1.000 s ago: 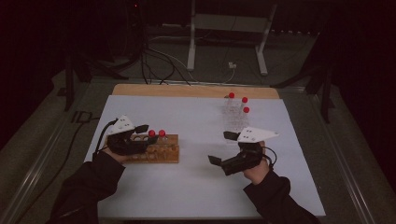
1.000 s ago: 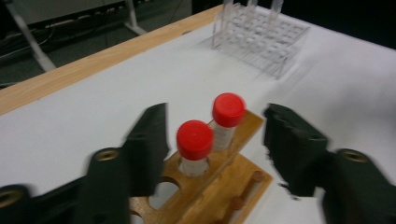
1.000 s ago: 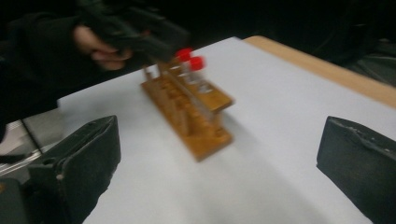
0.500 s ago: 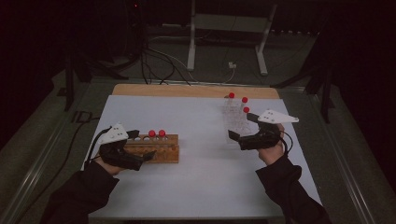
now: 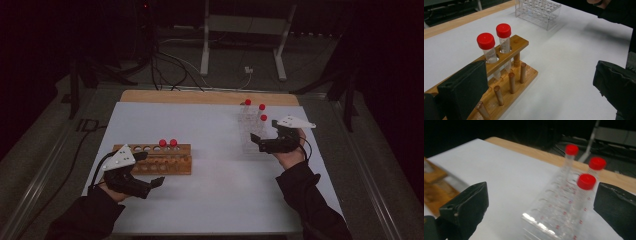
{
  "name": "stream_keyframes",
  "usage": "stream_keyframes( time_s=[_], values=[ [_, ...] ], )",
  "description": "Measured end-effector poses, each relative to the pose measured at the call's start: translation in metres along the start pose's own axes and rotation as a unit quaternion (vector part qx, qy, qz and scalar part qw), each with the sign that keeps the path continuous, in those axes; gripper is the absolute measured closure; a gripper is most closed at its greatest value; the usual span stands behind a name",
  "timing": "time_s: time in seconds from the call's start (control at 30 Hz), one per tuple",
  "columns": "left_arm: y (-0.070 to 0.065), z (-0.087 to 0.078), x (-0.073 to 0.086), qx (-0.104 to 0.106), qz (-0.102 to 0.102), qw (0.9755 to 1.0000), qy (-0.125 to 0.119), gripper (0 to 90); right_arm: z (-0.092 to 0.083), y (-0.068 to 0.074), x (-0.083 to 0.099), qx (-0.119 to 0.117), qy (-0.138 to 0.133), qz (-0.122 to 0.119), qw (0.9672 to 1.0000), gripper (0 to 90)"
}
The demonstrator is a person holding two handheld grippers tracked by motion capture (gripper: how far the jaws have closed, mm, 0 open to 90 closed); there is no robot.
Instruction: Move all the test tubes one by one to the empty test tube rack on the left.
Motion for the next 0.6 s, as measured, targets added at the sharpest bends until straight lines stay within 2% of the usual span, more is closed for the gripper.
stream_keyframes(
  time_s=[0.17, 0.37, 0.5, 0.6],
  values=[
    [-0.006, -0.002, 0.000, 0.003, 0.011, 0.9999, -0.001, 0.4, 0.014, -0.012, 0.005, 0.020, 0.012, 0.019, 0.9996, 5.6],
    [-0.006, -0.005, -0.001, 0.001, 0.009, 0.9999, -0.006, 0.4, 0.030, -0.025, 0.010, 0.054, 0.031, 0.039, 0.9973, 16.4],
    [-0.005, -0.004, -0.001, -0.001, 0.006, 1.0000, -0.008, 0.4, 0.038, -0.035, 0.011, 0.077, 0.045, 0.050, 0.9948, 26.2],
    [-0.004, -0.004, 0.000, -0.002, 0.006, 1.0000, -0.006, 0.4, 0.041, -0.041, 0.011, 0.084, 0.050, 0.057, 0.9936, 36.4]
  ],
)
Point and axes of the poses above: each handheld gripper's, and its own axes: z roughly forward along the jaws, x roughly out of its underside, y roughly to its left, the point moved 9 cm from there along z, roughly forward along the jaws, and after that the axes turned 15 degrees about y, right-handed, at the moved point
